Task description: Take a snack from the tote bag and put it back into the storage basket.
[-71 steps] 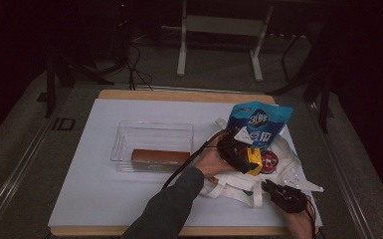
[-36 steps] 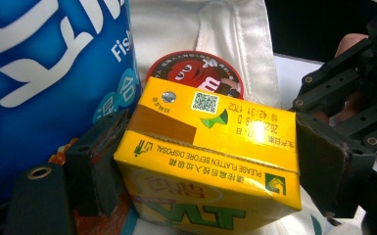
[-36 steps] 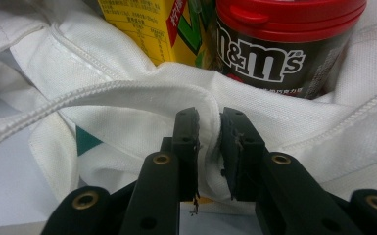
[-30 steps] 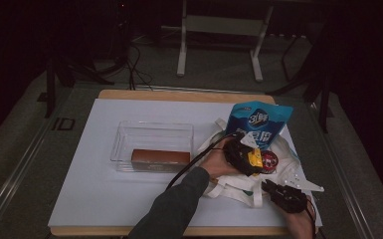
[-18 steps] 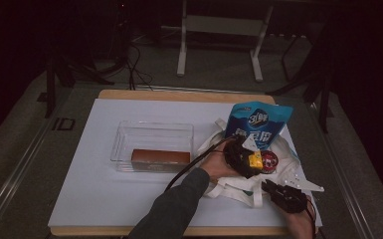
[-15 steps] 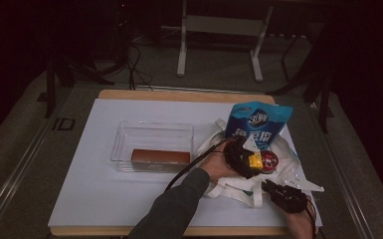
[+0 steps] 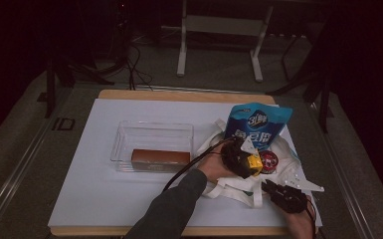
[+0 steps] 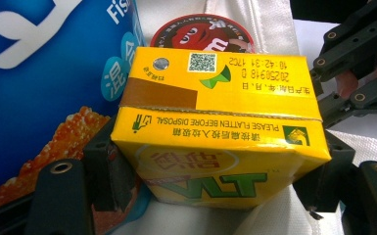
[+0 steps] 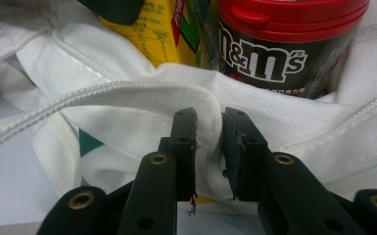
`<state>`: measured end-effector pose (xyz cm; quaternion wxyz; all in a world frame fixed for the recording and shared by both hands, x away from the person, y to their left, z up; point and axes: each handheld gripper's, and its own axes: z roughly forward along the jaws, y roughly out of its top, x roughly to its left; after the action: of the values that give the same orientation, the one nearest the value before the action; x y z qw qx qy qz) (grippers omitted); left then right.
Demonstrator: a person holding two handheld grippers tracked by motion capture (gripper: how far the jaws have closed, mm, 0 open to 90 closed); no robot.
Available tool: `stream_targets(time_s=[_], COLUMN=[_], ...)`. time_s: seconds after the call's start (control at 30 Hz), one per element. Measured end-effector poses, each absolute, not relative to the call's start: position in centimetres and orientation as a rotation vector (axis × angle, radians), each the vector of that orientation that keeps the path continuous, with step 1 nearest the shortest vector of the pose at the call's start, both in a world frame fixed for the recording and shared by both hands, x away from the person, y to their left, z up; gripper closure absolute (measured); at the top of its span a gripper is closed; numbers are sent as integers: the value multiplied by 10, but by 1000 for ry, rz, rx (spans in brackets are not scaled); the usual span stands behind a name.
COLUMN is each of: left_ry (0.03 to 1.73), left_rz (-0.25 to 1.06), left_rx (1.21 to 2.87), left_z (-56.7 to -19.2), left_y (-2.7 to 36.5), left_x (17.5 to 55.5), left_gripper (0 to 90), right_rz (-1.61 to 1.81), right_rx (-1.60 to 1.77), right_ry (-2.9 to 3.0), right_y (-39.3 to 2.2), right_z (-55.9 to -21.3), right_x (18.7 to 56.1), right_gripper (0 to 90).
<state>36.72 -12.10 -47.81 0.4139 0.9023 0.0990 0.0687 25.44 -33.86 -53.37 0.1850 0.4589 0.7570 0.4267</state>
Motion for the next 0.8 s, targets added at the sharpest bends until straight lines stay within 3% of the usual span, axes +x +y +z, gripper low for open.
stream_targets(time_s=[0.8], left_ry=[334], left_rz=[217], left_rx=[2255], left_z=[-463], left_y=[-119], left_x=[361], left_gripper=[288], right_rz=[1213], right_rx=[1299], right_ry=[2132], right_y=[-339], right_z=[-534], right_x=[255], right_gripper=[749])
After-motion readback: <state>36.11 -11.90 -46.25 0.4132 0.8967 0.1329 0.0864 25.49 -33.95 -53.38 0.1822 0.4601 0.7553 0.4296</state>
